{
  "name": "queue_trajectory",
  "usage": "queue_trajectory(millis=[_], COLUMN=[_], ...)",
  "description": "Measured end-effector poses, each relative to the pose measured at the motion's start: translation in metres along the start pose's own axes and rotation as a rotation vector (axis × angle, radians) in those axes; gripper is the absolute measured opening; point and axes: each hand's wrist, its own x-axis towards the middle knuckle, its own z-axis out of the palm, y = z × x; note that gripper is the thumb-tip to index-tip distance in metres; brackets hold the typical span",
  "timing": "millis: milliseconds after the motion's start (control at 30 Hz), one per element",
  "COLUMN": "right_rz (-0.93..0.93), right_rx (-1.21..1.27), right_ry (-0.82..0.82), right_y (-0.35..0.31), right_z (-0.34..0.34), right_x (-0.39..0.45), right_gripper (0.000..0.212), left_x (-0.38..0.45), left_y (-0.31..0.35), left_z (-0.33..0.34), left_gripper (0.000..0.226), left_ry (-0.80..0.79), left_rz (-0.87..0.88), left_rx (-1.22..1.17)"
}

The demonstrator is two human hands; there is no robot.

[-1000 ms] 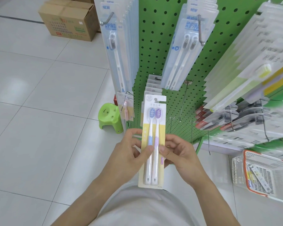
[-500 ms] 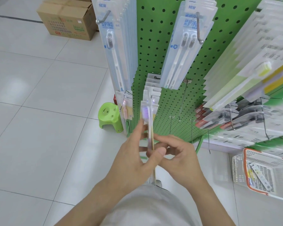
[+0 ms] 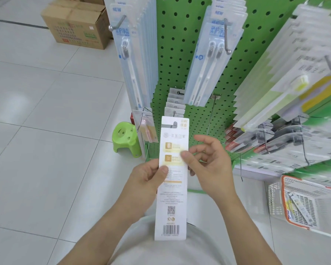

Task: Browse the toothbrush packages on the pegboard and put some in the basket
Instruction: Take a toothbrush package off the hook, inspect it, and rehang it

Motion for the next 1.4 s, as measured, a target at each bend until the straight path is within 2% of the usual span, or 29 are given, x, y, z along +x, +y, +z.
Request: queue_trajectory(millis=[67, 167, 333, 567, 667, 767, 800, 1000, 1167, 1300, 1400], right_rz=[-0.009, -0.023, -0.051, -0.009, 0.029, 0.098, 0.119, 0.131, 0.162, 0.147, 0.132], right_rx=[-0.004, -0.007, -0.163, -0.388, -0.281, -0.195, -0.167, -0.011, 0.139, 0.183, 0.166], right_ry=[0.012, 0.058, 0.056, 0.035, 0.02, -0.082, -0.123, -0.215, -0.286, -0.349, -0.394], right_y=[-0.003, -0.01, -0.026, -0.039, -0.033, -0.023, -0.019, -0.008, -0.013, -0.009, -0.007], right_z=[-0.001, -0.001, 0.003, 0.014, 0.016, 0.017, 0.019, 0.017, 0.008, 0.002, 0.0], right_x=[0.008, 0.02, 0.035, 0.041, 0.035, 0.024, 0.02, 0.009, 0.011, 0.014, 0.017], right_gripper=[0.031, 0.009, 0.048, 0.058, 0.057, 0.033, 0.032, 0.055, 0.044, 0.041, 0.038], left_x=[0.001, -0.002, -0.004, -0.007, -0.007, -0.007, -0.006, -0.007, -0.008, -0.009, -0.009], left_y=[-0.001, 0.001, 0.006, 0.006, 0.005, 0.004, 0.003, 0.003, 0.006, 0.008, 0.009], left_z=[-0.001, 0.001, 0.003, 0.001, -0.001, -0.004, -0.006, -0.009, -0.007, -0.008, -0.007], left_gripper=[0.029, 0.028, 0.027, 0.026, 0.027, 0.026, 0.025, 0.025, 0.027, 0.029, 0.03], left_ry=[-0.022, -0.061, -0.085, -0.074, -0.079, -0.059, -0.051, -0.058, -0.074, -0.107, -0.07], left_rz=[-0.004, 0.006, 0.012, -0.034, -0.036, -0.031, -0.028, -0.014, 0.005, 0.012, -0.012], left_rx=[0.036, 0.106, 0.161, 0.136, 0.134, 0.14, 0.141, 0.144, 0.157, 0.154, 0.125])
